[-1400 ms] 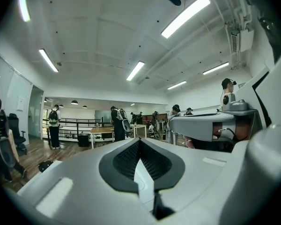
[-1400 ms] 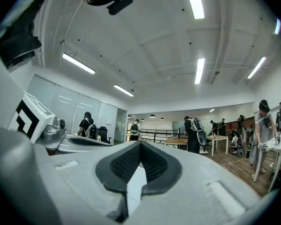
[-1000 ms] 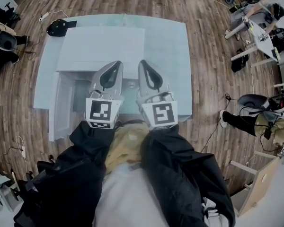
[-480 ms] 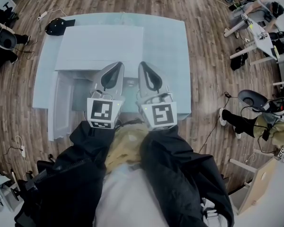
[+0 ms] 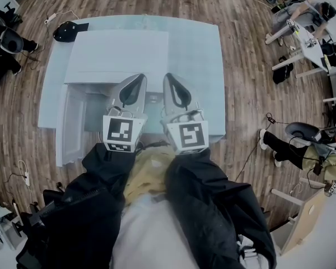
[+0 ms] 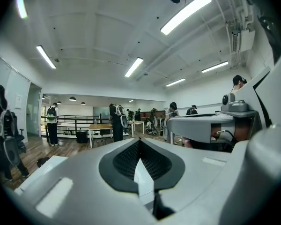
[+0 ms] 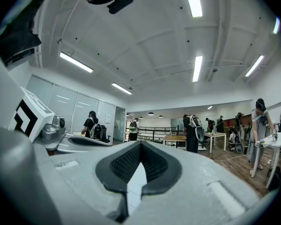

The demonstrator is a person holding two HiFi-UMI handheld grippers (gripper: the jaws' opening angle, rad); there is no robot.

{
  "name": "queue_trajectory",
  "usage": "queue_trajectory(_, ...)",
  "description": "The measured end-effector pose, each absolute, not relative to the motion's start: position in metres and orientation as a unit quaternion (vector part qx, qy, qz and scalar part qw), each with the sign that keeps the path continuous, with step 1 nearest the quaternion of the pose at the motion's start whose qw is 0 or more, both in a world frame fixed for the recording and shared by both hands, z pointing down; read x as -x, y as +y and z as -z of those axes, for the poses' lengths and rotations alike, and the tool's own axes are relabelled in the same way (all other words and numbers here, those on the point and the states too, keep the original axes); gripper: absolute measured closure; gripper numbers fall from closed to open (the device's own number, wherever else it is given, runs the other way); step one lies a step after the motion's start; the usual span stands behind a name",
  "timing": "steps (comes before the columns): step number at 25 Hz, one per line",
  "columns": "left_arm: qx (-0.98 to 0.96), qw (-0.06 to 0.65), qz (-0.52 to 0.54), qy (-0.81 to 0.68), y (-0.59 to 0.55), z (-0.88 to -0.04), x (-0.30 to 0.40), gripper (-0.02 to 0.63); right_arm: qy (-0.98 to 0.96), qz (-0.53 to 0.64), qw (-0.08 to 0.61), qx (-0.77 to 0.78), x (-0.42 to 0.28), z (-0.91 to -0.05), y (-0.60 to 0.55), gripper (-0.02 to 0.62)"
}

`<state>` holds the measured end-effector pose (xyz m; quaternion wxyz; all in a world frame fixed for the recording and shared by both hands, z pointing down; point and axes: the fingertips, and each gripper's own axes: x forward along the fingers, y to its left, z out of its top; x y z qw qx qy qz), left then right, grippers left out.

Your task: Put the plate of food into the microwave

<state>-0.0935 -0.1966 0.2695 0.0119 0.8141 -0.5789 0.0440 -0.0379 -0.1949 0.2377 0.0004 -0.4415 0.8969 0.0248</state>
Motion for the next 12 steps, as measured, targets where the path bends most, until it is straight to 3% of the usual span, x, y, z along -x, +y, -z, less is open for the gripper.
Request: queue_trajectory(12,-0.813,0.018,-0.050,-0.579,-0.1967,-0.2729,0.0933,0.611,0.896,-0.017,-0.001,0.444,0.0350,-0.2445,-0.1977,0.603)
